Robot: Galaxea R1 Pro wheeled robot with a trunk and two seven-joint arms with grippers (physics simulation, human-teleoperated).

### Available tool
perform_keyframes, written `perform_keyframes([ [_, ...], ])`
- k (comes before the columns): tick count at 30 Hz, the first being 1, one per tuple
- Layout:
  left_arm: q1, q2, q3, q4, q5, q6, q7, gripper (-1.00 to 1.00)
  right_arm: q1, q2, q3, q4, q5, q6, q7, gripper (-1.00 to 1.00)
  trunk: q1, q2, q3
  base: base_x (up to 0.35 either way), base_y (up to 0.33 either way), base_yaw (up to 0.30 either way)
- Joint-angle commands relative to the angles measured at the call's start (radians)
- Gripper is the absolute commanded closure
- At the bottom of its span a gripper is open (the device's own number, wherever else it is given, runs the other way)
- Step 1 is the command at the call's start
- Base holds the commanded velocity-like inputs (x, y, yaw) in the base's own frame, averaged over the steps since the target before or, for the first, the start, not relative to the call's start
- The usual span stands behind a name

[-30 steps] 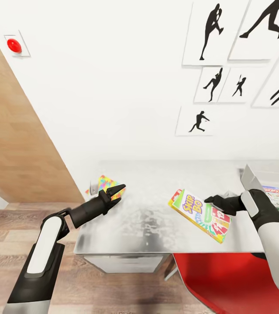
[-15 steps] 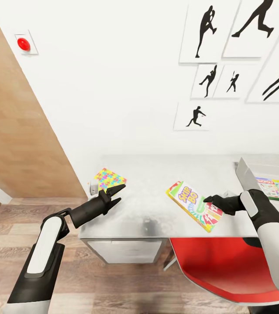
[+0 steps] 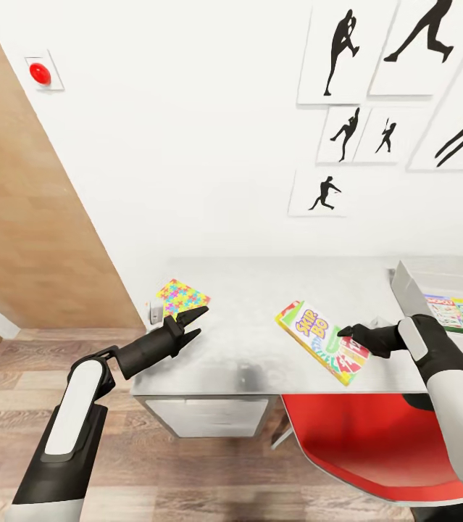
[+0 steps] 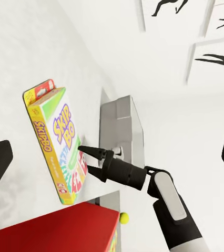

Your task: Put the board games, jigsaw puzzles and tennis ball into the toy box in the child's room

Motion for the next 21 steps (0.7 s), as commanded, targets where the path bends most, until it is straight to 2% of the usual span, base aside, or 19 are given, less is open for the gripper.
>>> perform_keyframes([
  [1, -0.001, -0.001, 0.002, 0.0, 0.003, 0.006, 0.002, -1.0, 0.0, 0.001, -0.002, 0.04, 0.021, 0.004, 0.01, -1.0, 0.0, -0.001, -0.001, -0.002, 0.0, 0.04],
  [7, 0.0, -0.001, 0.002, 0.0, 0.003, 0.005, 0.002, -1.0, 0.0, 0.001, -0.002, 0.04, 0.021, 0.004, 0.01, -1.0, 0.0, -0.001, -0.001, -0.001, 0.0, 0.1],
  [21, 0.0, -0.001, 0.002, -0.001, 0.003, 0.005, 0.002, -1.0, 0.0, 0.0, -0.003, 0.04, 0.021, 0.004, 0.01, -1.0, 0.0, -0.001, -0.001, 0.0, 0.0, 0.208],
])
